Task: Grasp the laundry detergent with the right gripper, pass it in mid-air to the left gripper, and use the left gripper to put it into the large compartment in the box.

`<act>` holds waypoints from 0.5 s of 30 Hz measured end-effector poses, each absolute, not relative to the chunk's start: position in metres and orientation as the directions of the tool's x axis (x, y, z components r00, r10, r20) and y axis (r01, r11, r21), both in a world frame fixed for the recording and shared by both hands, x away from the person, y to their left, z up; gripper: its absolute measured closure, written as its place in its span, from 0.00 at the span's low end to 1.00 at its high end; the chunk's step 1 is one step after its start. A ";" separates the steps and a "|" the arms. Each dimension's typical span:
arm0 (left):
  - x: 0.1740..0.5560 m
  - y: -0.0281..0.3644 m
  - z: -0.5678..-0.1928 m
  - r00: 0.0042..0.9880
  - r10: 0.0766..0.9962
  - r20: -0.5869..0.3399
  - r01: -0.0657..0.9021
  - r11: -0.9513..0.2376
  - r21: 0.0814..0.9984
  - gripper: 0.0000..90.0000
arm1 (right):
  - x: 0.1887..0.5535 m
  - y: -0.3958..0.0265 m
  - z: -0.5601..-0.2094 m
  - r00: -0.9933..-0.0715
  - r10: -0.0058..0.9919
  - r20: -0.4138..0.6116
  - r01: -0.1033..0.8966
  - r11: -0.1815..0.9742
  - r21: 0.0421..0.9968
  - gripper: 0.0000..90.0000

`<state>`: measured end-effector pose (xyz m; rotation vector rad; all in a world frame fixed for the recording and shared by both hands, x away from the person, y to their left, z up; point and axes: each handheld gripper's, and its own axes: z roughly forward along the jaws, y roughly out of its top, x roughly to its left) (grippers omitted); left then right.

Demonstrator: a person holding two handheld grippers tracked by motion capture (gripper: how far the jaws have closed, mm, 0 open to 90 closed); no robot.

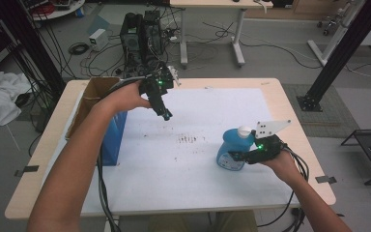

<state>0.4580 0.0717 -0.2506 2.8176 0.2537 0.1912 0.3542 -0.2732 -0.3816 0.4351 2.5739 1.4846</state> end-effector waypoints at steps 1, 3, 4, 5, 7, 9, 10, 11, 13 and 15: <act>0.457 0.071 -0.250 0.977 0.189 0.099 0.150 -0.939 0.310 0.06 | 0.354 -0.273 -0.382 -0.949 0.315 0.022 0.177 0.471 0.864 0.47; 0.455 0.069 -0.249 0.978 0.180 0.102 0.140 -0.940 0.311 0.06 | 0.355 -0.273 -0.382 -0.949 0.314 0.021 0.174 0.470 0.865 0.48; 0.454 0.068 -0.249 0.979 0.177 0.104 0.137 -0.940 0.313 0.06 | 0.354 -0.273 -0.382 -0.947 0.320 0.024 0.180 0.466 0.866 0.48; 0.453 0.067 -0.248 0.980 0.170 0.104 0.131 -0.941 0.311 0.06 | 0.354 -0.274 -0.381 -0.947 0.320 0.024 0.181 0.469 0.864 0.48; 0.450 0.065 -0.247 0.980 0.164 0.111 0.122 -0.942 0.311 0.06 | 0.354 -0.274 -0.381 -0.947 0.320 0.027 0.183 0.467 0.865 0.48; 0.448 0.064 -0.246 0.982 0.156 0.106 0.116 -0.943 0.312 0.06 | 0.355 -0.274 -0.381 -0.951 0.309 0.025 0.174 0.464 0.868 0.48; 0.447 0.063 -0.246 0.982 0.155 0.106 0.115 -0.943 0.312 0.06 | 0.355 -0.275 -0.380 -0.950 0.310 0.029 0.177 0.463 0.869 0.48; 0.445 0.061 -0.246 0.983 0.151 0.102 0.113 -0.943 0.314 0.06 | 0.354 -0.275 -0.379 -0.949 0.313 0.033 0.181 0.457 0.871 0.48; 0.443 0.060 -0.245 0.986 0.142 0.090 0.108 -0.945 0.310 0.06 | 0.355 -0.276 -0.377 -0.950 0.311 0.036 0.181 0.454 0.872 0.48; 0.440 0.057 -0.244 0.988 0.128 0.086 0.096 -0.946 0.309 0.06 | 0.355 -0.277 -0.375 -0.950 0.311 0.036 0.182 0.454 0.872 0.48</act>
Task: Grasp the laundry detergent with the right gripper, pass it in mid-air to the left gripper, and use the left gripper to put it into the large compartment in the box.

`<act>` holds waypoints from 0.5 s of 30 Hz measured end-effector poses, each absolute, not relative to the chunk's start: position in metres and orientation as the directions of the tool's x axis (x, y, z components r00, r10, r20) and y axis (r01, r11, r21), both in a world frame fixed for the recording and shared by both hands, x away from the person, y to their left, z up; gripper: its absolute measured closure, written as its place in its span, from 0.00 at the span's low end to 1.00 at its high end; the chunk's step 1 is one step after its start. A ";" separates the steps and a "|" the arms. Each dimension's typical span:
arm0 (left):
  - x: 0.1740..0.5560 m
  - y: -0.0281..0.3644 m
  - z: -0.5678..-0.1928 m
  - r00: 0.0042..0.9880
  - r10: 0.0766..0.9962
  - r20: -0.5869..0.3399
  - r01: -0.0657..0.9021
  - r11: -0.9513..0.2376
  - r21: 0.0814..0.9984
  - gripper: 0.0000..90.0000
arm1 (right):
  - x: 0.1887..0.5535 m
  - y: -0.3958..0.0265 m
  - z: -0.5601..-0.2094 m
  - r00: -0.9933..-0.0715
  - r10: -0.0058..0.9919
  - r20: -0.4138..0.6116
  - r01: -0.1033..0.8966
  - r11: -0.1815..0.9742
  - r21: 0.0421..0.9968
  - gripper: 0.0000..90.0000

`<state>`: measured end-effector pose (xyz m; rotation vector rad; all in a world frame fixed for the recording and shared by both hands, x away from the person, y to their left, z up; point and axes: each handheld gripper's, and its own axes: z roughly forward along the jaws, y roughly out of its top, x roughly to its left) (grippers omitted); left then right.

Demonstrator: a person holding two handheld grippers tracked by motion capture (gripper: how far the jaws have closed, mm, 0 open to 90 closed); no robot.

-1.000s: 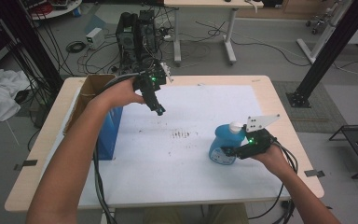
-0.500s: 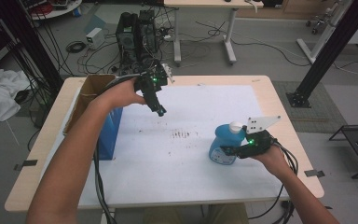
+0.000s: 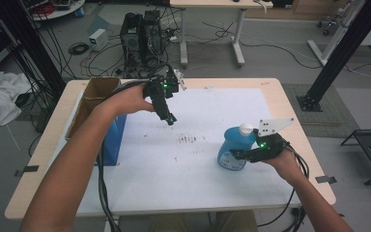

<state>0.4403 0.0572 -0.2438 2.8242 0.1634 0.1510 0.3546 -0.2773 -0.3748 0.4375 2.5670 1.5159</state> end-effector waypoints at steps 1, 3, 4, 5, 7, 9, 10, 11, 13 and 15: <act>0.439 0.056 -0.243 0.988 0.128 0.087 0.095 -0.945 0.312 0.06 | 0.355 -0.277 -0.373 -0.950 0.309 0.038 0.182 0.455 0.872 0.48; 0.435 0.054 -0.241 0.990 0.118 0.082 0.086 -0.943 0.321 0.06 | 0.355 -0.277 -0.369 -0.954 0.298 0.037 0.175 0.454 0.873 0.48; 0.433 0.053 -0.239 0.990 0.114 0.084 0.081 -0.943 0.323 0.06 | 0.356 -0.277 -0.367 -0.957 0.287 0.033 0.168 0.459 0.872 0.48; 0.432 0.052 -0.238 0.990 0.111 0.087 0.077 -0.943 0.324 0.06 | 0.356 -0.277 -0.364 -0.959 0.283 0.034 0.168 0.467 0.868 0.48; 0.428 0.050 -0.235 0.991 0.100 0.090 0.066 -0.944 0.322 0.06 | 0.355 -0.275 -0.360 -0.962 0.271 0.029 0.160 0.474 0.866 0.48; 0.424 0.047 -0.232 0.992 0.088 0.089 0.055 -0.946 0.319 0.06 | 0.355 -0.272 -0.354 -0.966 0.259 0.021 0.149 0.482 0.863 0.48; 0.422 0.046 -0.230 0.993 0.081 0.087 0.049 -0.946 0.320 0.06 | 0.355 -0.271 -0.350 -0.968 0.249 0.015 0.139 0.487 0.863 0.48; 0.420 0.044 -0.228 0.993 0.075 0.090 0.042 -0.946 0.322 0.06 | 0.355 -0.270 -0.346 -0.970 0.244 0.011 0.133 0.487 0.863 0.48; 0.416 0.041 -0.224 0.994 0.062 0.091 0.029 -0.946 0.324 0.06 | 0.354 -0.267 -0.337 -0.971 0.237 0.016 0.135 0.494 0.859 0.48; 0.412 0.038 -0.219 0.995 0.049 0.091 0.018 -0.947 0.321 0.06 | 0.355 -0.263 -0.329 -0.975 0.223 0.007 0.122 0.506 0.854 0.48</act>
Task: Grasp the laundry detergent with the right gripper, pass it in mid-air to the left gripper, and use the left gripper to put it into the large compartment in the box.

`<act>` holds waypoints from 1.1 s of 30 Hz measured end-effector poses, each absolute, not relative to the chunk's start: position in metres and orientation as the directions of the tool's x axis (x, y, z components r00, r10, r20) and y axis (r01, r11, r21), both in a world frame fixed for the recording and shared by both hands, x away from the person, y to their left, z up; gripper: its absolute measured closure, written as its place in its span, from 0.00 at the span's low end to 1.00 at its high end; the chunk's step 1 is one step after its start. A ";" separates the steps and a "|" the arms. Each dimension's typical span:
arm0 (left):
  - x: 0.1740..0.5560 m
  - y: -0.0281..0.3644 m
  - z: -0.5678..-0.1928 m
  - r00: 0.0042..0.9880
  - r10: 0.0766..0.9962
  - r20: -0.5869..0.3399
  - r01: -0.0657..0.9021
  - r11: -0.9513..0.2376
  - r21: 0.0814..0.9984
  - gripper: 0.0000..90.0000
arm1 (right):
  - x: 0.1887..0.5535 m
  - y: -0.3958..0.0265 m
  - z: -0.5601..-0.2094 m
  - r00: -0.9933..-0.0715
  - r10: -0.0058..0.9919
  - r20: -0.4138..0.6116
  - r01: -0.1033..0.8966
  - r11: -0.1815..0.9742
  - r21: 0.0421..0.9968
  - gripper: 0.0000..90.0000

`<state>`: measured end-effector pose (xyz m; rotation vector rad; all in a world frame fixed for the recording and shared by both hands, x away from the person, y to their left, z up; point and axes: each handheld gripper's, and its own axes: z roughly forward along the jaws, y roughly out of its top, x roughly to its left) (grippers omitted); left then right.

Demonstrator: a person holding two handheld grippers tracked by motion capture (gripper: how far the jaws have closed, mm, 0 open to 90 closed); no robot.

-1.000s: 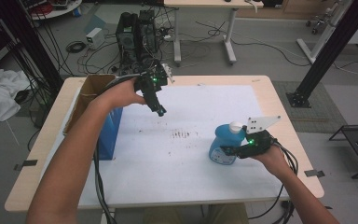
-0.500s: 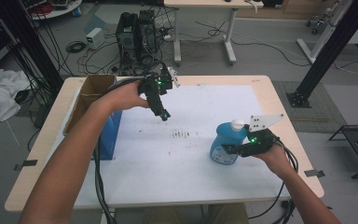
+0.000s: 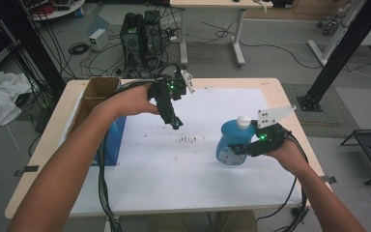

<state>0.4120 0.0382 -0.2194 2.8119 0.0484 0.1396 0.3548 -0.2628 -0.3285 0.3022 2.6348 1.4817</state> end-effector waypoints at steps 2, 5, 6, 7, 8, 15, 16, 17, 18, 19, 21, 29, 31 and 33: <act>0.408 0.035 -0.216 0.996 0.038 0.084 0.009 -0.946 0.324 0.06 | 0.356 -0.258 -0.322 -0.979 0.205 -0.006 0.103 0.517 0.850 0.48; 0.402 0.032 -0.211 0.997 0.023 0.079 -0.003 -0.949 0.316 0.06 | 0.358 -0.250 -0.310 -0.983 0.181 -0.014 0.087 0.540 0.837 0.48; 0.401 0.031 -0.210 0.997 0.022 0.076 -0.003 -0.950 0.313 0.06 | 0.360 -0.247 -0.306 -0.986 0.168 -0.017 0.079 0.544 0.835 0.48; 0.399 0.031 -0.209 0.997 0.017 0.073 -0.006 -0.952 0.306 0.06 | 0.362 -0.244 -0.303 -0.988 0.156 -0.017 0.071 0.546 0.835 0.48; 0.398 0.030 -0.208 0.998 0.012 0.069 -0.009 -0.953 0.304 0.06 | 0.362 -0.241 -0.300 -0.987 0.158 -0.009 0.080 0.549 0.832 0.48; 0.394 0.032 -0.203 0.999 0.014 0.042 0.000 -0.953 0.302 0.06 | 0.371 -0.221 -0.291 -0.993 0.115 -0.018 0.051 0.564 0.824 0.48; 0.394 0.032 -0.203 0.999 0.016 0.040 0.004 -0.954 0.299 0.06 | 0.372 -0.219 -0.291 -0.994 0.110 -0.018 0.048 0.565 0.824 0.48; 0.394 0.032 -0.203 0.999 0.018 0.030 0.008 -0.954 0.301 0.06 | 0.372 -0.216 -0.291 -0.994 0.104 0.014 0.072 0.573 0.816 0.48; 0.393 0.032 -0.203 0.999 0.018 0.027 0.009 -0.954 0.299 0.06 | 0.373 -0.213 -0.292 -0.995 0.099 0.017 0.071 0.574 0.816 0.48; 0.393 0.031 -0.202 1.000 0.018 0.026 0.009 -0.954 0.301 0.06 | 0.375 -0.210 -0.293 -0.996 0.088 -0.005 0.046 0.565 0.823 0.48; 0.392 0.029 -0.202 1.000 0.012 0.018 0.006 -0.953 0.302 0.06 | 0.377 -0.204 -0.295 -0.997 0.081 0.018 0.062 0.577 0.815 0.48; 0.390 0.024 -0.202 1.000 0.003 -0.003 0.004 -0.950 0.312 0.06 | 0.384 -0.187 -0.302 -0.998 0.048 0.030 0.053 0.581 0.812 0.48; 0.390 0.023 -0.202 1.000 0.004 -0.006 0.005 -0.950 0.312 0.06 | 0.385 -0.185 -0.303 -0.999 0.043 0.026 0.046 0.577 0.815 0.48; 0.390 0.021 -0.201 1.000 0.000 -0.005 0.001 -0.951 0.310 0.06 | 0.387 -0.181 -0.303 -1.000 0.030 0.003 0.020 0.576 0.817 0.48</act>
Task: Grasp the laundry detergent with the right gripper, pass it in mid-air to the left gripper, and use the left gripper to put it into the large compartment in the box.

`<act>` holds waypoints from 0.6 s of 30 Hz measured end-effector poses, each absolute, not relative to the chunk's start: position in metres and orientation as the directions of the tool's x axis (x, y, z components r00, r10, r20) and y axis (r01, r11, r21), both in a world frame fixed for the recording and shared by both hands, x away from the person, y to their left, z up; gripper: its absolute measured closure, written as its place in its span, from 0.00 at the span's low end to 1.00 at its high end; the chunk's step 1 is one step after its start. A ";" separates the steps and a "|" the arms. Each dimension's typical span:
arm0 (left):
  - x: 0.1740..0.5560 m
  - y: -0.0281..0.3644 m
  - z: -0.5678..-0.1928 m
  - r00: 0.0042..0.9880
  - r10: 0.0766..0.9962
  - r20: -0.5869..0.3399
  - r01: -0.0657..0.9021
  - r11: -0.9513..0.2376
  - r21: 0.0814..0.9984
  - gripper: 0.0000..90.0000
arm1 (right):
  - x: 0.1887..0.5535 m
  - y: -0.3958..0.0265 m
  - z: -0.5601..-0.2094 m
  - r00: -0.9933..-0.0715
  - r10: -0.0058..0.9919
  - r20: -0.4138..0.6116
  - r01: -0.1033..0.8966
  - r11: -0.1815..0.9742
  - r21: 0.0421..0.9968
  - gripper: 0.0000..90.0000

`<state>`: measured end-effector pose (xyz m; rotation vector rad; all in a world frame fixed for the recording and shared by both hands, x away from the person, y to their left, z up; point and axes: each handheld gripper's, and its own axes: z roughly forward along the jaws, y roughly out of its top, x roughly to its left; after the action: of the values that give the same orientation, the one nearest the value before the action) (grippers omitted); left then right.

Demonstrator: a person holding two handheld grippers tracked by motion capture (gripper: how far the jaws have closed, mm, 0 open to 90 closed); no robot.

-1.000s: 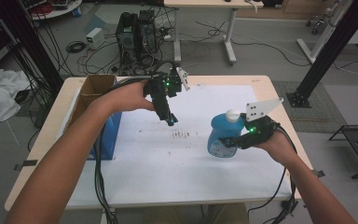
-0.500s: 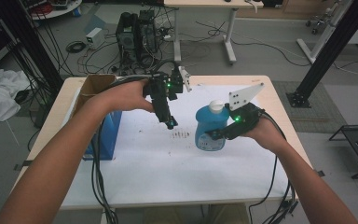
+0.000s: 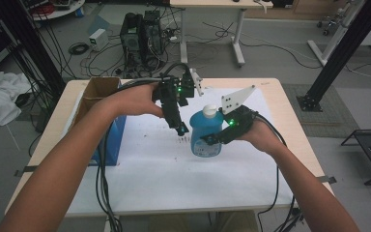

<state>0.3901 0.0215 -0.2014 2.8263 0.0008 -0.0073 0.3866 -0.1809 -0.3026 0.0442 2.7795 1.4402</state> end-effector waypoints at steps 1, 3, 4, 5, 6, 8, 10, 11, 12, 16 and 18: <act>0.390 0.021 -0.202 1.000 -0.003 -0.007 0.000 -0.950 0.313 0.06 | 0.387 -0.179 -0.302 -1.000 0.026 -0.003 0.013 0.574 0.819 0.48; 0.390 0.020 -0.201 1.000 0.003 -0.015 0.007 -0.951 0.309 0.06 | 0.387 -0.175 -0.301 -1.000 0.020 0.001 0.012 0.584 0.812 0.48; 0.389 0.019 -0.201 1.000 0.004 -0.012 0.007 -0.951 0.309 0.06 | 0.386 -0.173 -0.300 -1.000 0.018 0.018 0.025 0.596 0.803 0.49; 0.389 0.019 -0.201 1.000 0.004 -0.011 0.007 -0.951 0.309 0.06 | 0.388 -0.170 -0.299 -1.000 0.007 -0.008 -0.002 0.597 0.802 0.49; 0.389 0.018 -0.200 1.000 0.003 -0.017 0.008 -0.951 0.308 0.06 | 0.390 -0.168 -0.299 -1.000 0.000 -0.025 -0.020 0.584 0.811 0.49; 0.389 0.018 -0.199 1.000 0.005 -0.012 0.008 -0.951 0.310 0.06 | 0.395 -0.161 -0.298 -0.997 -0.026 -0.079 -0.080 0.552 0.830 0.49; 0.389 0.019 -0.198 1.000 0.002 0.004 0.000 -0.951 0.309 0.06 | 0.392 -0.158 -0.297 -1.000 -0.020 -0.022 -0.030 0.578 0.815 0.49; 0.388 0.019 -0.197 1.000 0.002 0.004 0.000 -0.951 0.310 0.06 | 0.391 -0.155 -0.297 -1.000 -0.021 -0.015 -0.025 0.580 0.814 0.49; 0.388 0.019 -0.197 1.000 0.001 0.002 0.000 -0.951 0.309 0.06 | 0.392 -0.153 -0.297 -0.999 -0.026 -0.022 -0.033 0.580 0.814 0.49; 0.387 0.016 -0.197 1.000 0.005 0.011 0.002 -0.954 0.301 0.06 | 0.392 -0.146 -0.297 -0.999 -0.034 -0.012 -0.030 0.589 0.808 0.49; 0.387 0.015 -0.198 1.000 0.002 0.006 0.000 -0.956 0.293 0.06 | 0.392 -0.143 -0.297 -0.999 -0.032 -0.010 -0.027 0.590 0.807 0.49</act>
<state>0.3868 0.0147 -0.1979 2.8444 0.0020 0.0094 0.3918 -0.1429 -0.2968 -0.0518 2.8059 1.4247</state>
